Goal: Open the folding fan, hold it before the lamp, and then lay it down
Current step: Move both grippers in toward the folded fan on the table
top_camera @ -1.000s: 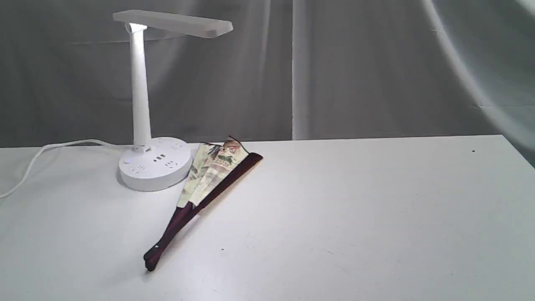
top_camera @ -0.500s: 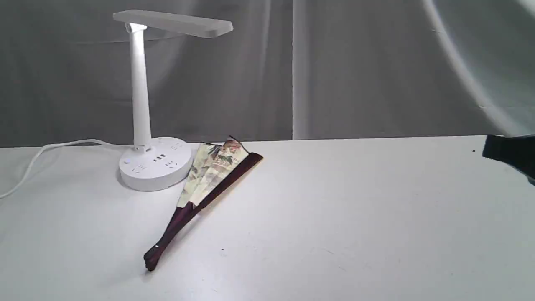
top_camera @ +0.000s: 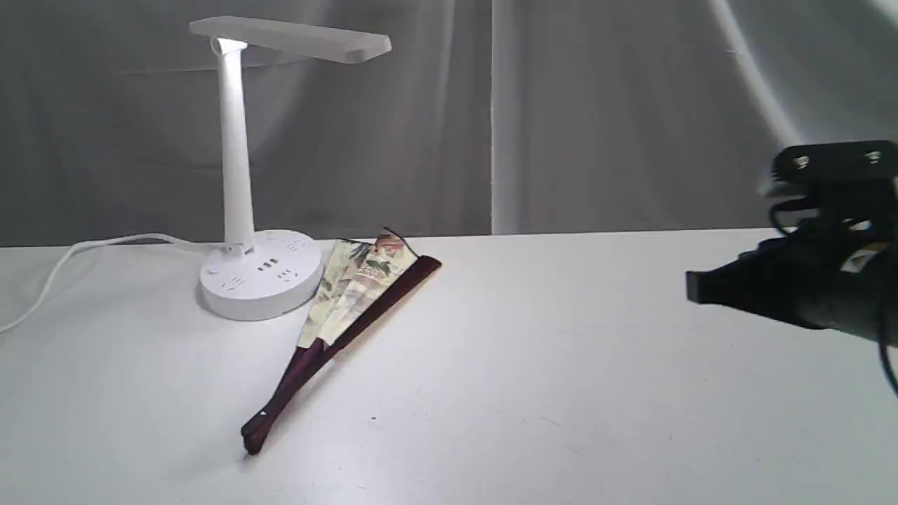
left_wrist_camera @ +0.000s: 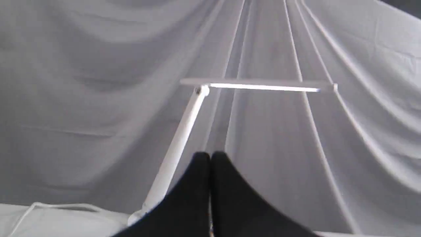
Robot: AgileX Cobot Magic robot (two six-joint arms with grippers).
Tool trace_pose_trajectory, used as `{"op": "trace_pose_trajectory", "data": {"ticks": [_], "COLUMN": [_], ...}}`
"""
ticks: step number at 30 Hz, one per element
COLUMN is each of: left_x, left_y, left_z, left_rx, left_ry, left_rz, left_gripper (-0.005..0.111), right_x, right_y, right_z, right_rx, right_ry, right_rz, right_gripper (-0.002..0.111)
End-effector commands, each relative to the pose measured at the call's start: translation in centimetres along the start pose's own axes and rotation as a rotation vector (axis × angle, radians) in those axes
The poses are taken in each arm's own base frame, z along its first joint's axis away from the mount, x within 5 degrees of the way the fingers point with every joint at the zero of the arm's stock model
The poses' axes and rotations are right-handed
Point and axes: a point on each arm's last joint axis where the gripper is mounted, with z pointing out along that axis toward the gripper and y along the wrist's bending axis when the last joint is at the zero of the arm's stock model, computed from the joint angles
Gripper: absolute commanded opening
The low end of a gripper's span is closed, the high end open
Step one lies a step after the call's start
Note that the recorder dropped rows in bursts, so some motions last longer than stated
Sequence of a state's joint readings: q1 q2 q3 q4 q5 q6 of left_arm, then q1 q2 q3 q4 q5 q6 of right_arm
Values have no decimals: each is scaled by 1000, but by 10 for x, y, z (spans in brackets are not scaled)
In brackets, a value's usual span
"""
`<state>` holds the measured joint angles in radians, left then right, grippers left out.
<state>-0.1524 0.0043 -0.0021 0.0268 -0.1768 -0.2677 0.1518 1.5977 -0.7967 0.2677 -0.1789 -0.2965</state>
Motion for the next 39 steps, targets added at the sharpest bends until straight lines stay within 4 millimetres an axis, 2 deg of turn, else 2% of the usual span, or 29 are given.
{"op": "trace_pose_trajectory", "data": {"ticks": [1, 4, 8, 11, 13, 15, 19, 24, 26, 30, 35, 39], "left_x": [-19, -44, -66, -67, -60, -48, -11, 40, 61, 99, 141, 174], "left_y": [-4, -10, -15, -15, -13, -10, -1, 7, 11, 25, 34, 44], "left_z": [0, 10, 38, 67, 89, 107, 148, 189, 200, 222, 251, 266], "left_rx": [6, -15, -55, -79, -90, -106, -129, -23, 0, -128, -141, -222], "left_ry": [-49, 26, 180, 294, 383, 472, 634, 626, 637, 713, 833, 990], "left_rz": [-44, -44, 6, 41, 84, 90, 105, 258, 261, 72, 78, 12], "left_gripper": [0, 0, 0, 0, 0, 0, 0, 0, 0, 0, 0, 0], "right_x": [1, 1, -1, -1, -1, -1, 1, 14, 19, 29, 30, 31], "right_y": [22, 31, 34, 35, 35, 35, 36, 37, 37, 37, 38, 39], "right_z": [12, 22, 33, 36, 36, 36, 38, 51, 56, 65, 66, 66], "right_rx": [-58, -93, -127, -136, -137, -137, -136, -134, -130, -124, -120, -123], "right_ry": [-26, 44, 177, 204, 206, 206, 209, 247, 253, 270, 276, 285], "right_rz": [-141, -142, -83, -90, -92, -100, -102, -104, -98, -89, -53, -48], "right_gripper": [0, 0, 0, 0, 0, 0, 0, 0, 0, 0, 0, 0]}}
